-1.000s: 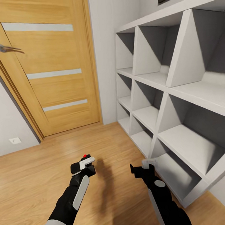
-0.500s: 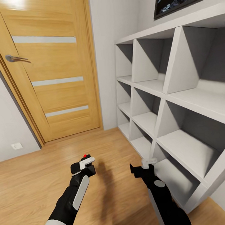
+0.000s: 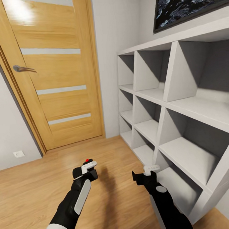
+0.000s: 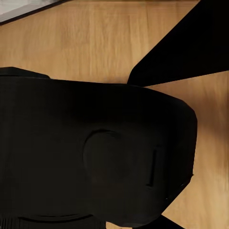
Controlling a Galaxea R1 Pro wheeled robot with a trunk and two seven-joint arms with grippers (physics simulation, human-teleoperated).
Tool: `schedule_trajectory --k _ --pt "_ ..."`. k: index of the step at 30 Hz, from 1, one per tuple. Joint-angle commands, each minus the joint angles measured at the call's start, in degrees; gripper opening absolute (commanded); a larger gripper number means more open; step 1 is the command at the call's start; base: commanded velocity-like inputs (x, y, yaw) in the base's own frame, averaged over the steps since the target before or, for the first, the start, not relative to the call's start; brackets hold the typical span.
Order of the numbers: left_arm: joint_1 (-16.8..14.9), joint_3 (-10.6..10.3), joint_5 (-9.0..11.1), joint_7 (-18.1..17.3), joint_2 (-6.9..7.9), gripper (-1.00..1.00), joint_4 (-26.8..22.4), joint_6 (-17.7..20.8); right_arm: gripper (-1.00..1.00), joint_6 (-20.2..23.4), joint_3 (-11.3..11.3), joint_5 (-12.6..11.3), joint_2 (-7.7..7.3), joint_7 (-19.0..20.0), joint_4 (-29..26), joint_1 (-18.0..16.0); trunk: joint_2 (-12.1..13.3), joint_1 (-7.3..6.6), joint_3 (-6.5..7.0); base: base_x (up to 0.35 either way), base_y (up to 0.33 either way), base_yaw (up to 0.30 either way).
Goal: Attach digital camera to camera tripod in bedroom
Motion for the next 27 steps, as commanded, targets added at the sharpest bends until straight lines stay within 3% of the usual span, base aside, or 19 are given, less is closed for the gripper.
schedule_trajectory --k 1,5,8,11,14,27 --pt "-0.03 -0.12 0.46 0.09 0.02 -1.00 0.04 0.19 1.00 0.45 -0.01 0.63 0.00 -0.08 0.45 -0.04 -0.01 -0.04 0.17 0.000 0.000 0.000" --pt "-0.03 -0.12 0.48 -1.39 0.02 -1.00 0.18 0.20 1.00 0.52 -0.67 0.65 -0.13 0.00 1.52 -0.02 0.05 -0.14 1.06 0.000 0.000 0.000" --pt "-0.03 -0.12 0.48 -3.67 0.02 -1.00 0.23 0.20 1.00 0.45 -3.27 0.70 -0.60 0.42 1.93 -0.02 0.09 -0.22 1.72 0.000 0.000 0.000" --pt "-0.03 -0.12 0.42 -4.66 0.02 -1.00 0.24 0.20 1.00 0.40 -4.40 0.78 -0.72 0.62 1.58 -0.02 0.13 -0.29 2.39 0.000 0.000 0.000" --pt "-0.03 -0.12 0.30 -5.00 0.02 -1.00 0.26 0.19 1.00 0.36 -4.71 0.81 -0.74 0.72 1.07 -0.02 0.17 -0.37 3.05 0.000 0.000 0.000" --pt "-0.03 0.00 -0.13 -5.26 0.33 -1.00 0.42 0.12 1.00 0.30 -4.98 1.65 -0.74 0.42 -3.62 -0.02 5.38 -3.23 5.38 0.000 0.000 0.000"
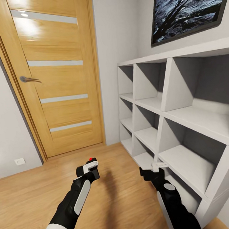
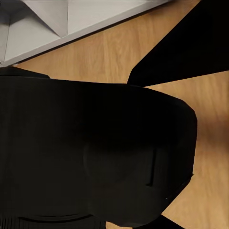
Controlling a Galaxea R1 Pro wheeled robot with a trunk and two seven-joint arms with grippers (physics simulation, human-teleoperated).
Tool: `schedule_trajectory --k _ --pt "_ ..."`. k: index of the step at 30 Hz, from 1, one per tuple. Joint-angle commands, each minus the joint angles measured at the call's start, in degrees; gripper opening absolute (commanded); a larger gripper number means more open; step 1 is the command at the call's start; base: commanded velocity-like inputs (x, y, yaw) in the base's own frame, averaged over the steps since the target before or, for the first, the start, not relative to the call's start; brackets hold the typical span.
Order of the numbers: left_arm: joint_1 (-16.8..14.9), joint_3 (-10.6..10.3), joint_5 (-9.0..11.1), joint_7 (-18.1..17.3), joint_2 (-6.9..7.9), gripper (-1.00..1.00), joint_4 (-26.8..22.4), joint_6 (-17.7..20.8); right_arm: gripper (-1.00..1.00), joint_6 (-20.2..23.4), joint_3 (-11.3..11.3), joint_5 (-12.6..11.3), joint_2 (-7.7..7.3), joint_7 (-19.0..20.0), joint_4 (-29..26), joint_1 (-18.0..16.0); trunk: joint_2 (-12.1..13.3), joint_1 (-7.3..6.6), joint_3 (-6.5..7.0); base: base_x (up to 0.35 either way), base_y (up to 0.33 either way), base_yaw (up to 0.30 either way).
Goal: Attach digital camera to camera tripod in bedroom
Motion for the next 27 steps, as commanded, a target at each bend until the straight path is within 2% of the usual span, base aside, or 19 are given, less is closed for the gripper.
schedule_trajectory --k 1,27 --pt "-0.03 -0.12 0.46 0.46 0.03 -1.00 -0.09 0.19 1.00 0.33 -0.06 0.56 0.04 0.09 -0.09 -0.03 0.39 -0.24 0.12 0.000 0.000 0.000" --pt "-0.03 0.09 0.73 0.55 0.07 -1.00 -0.08 0.18 1.00 0.14 -0.10 -0.20 0.03 0.05 0.22 -0.03 10.82 -5.95 4.79 0.000 0.000 0.000"
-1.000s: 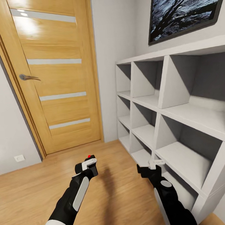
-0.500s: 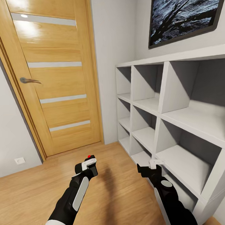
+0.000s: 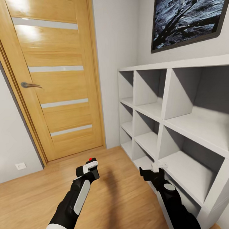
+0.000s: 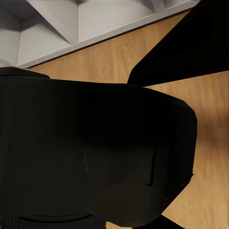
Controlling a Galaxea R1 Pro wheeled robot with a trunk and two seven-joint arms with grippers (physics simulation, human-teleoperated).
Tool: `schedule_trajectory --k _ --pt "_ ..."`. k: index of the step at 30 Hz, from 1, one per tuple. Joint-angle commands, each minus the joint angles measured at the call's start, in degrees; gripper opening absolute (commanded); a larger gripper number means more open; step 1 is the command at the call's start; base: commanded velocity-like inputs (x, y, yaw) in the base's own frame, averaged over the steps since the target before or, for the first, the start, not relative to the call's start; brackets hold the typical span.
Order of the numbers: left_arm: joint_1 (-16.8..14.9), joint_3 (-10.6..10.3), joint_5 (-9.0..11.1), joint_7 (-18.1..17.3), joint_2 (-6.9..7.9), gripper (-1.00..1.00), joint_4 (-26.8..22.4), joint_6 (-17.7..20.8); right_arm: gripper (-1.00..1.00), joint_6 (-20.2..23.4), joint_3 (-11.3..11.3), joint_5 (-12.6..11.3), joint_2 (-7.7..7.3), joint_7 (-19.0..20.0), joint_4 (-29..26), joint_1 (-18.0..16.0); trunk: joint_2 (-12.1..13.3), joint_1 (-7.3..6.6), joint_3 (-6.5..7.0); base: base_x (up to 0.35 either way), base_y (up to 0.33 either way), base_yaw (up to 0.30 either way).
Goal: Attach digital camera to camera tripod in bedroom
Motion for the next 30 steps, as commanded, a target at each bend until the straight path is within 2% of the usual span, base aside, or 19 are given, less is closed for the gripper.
schedule_trajectory --k 1,22,30 --pt "-0.03 -0.11 0.45 0.48 0.02 -1.00 -0.09 0.20 1.00 0.39 -0.05 0.58 0.04 0.10 -0.07 -0.03 0.39 -0.24 0.12 0.000 0.000 0.000" --pt "-0.03 -0.05 0.54 0.51 0.02 -1.00 -0.04 -0.83 1.00 -0.05 -0.05 0.39 0.04 0.35 0.01 -0.03 8.81 -4.85 3.89 0.000 0.000 0.000" --pt "-0.03 0.14 0.47 0.47 0.02 -1.00 1.72 -0.93 1.00 0.31 -0.09 0.34 0.03 0.45 0.04 -0.03 12.02 -6.60 5.33 0.000 0.000 0.000"
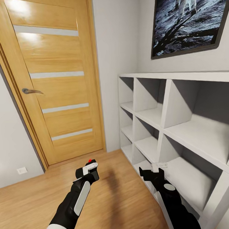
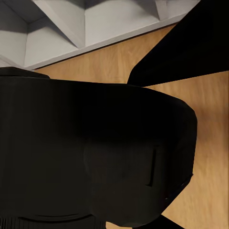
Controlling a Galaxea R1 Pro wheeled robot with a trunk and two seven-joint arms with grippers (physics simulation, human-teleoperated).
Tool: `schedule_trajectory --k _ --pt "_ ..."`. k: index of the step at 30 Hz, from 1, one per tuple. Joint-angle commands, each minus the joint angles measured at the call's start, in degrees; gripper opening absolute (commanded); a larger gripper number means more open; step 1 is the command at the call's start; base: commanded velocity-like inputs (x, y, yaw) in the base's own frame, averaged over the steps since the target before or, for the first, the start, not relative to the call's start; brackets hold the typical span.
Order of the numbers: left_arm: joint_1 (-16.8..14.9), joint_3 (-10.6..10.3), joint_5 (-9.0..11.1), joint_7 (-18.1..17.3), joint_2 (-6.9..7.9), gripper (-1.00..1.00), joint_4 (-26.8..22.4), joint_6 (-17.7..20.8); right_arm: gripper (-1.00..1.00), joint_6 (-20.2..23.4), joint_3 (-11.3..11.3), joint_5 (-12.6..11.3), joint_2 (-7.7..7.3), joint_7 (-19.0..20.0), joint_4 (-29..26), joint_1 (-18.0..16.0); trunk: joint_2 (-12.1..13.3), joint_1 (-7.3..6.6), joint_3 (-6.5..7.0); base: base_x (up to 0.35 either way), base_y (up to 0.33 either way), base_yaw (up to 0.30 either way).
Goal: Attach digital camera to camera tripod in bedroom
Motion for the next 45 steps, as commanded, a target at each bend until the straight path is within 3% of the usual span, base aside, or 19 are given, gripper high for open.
schedule_trajectory --k 1,12,45 --pt "-0.03 -0.11 0.47 0.46 0.02 -1.00 0.02 0.16 1.00 0.45 -0.06 0.57 0.04 0.10 -0.08 -0.03 0.39 -0.23 0.12 0.000 0.000 0.000" --pt "-0.03 -0.08 0.59 0.45 0.02 -1.00 0.21 0.15 1.00 0.62 -0.22 0.55 0.04 0.10 2.88 -0.03 4.80 -2.65 2.10 0.000 0.000 0.000" --pt "-0.03 -0.17 0.66 0.36 0.02 -1.00 0.22 -0.15 1.00 -0.03 -0.07 0.82 0.04 0.15 3.17 -0.03 18.03 -9.90 8.02 0.000 0.000 0.000"
